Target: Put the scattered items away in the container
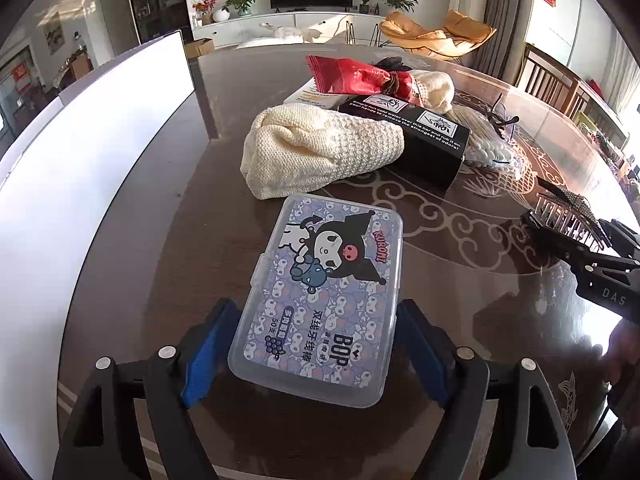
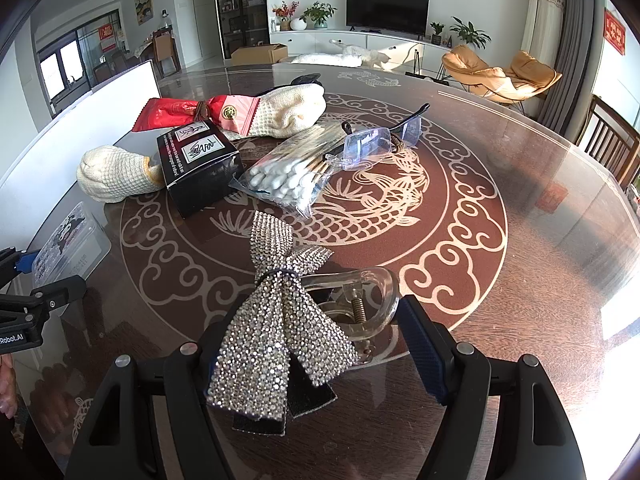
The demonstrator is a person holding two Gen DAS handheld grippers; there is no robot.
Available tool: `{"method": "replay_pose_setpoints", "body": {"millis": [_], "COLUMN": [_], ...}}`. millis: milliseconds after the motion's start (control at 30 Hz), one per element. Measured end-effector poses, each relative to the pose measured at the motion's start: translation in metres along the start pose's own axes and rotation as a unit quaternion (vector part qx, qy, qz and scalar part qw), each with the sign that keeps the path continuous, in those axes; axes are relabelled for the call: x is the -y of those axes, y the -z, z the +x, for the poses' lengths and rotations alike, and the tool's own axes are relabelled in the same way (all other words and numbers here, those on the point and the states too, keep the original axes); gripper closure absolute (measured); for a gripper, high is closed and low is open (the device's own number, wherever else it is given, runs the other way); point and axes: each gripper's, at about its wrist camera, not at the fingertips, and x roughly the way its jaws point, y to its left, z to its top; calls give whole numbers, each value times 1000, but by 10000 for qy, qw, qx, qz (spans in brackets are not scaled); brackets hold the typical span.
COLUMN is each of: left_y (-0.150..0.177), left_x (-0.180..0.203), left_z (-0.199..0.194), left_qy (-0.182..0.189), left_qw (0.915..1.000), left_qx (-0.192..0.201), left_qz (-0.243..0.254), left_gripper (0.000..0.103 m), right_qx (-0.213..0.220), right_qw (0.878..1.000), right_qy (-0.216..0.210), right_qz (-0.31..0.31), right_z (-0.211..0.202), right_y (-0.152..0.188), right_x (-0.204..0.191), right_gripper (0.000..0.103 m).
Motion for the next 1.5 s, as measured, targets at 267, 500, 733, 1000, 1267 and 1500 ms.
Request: {"method": "replay_pose_setpoints", "body": {"millis": [267, 500, 733, 1000, 1267, 1500], "left_y": [-9, -10, -11, -4, -9, -7], "left_x": [6, 7, 10, -13, -3, 1], "left_z": [13, 15, 17, 4, 8, 11], "left_qy": [-30, -7, 8, 657, 396, 193], "left_qw": [10000, 9998, 9997, 9949, 9984, 9992], "left_qx": [35, 199, 235, 534, 356, 211], "left_qz": [-85, -65, -78, -544, -172, 271], "left_gripper": [0, 0, 0, 0, 0, 0], "right_qx": [2, 2, 3, 4, 4, 4], "right_qw": [10000, 10000, 10000, 10000, 10000, 10000], "right_qy": [-1, -1, 0, -1, -2, -2], "right_qz": [3, 4, 4, 7, 9, 8], "right_z": [-1, 0, 0, 0, 0, -1], "right_y": [0, 0, 0, 0, 0, 0], "right_x": [0, 0, 0, 0, 0, 0], "right_gripper": [29, 29, 29, 29, 29, 29]}}
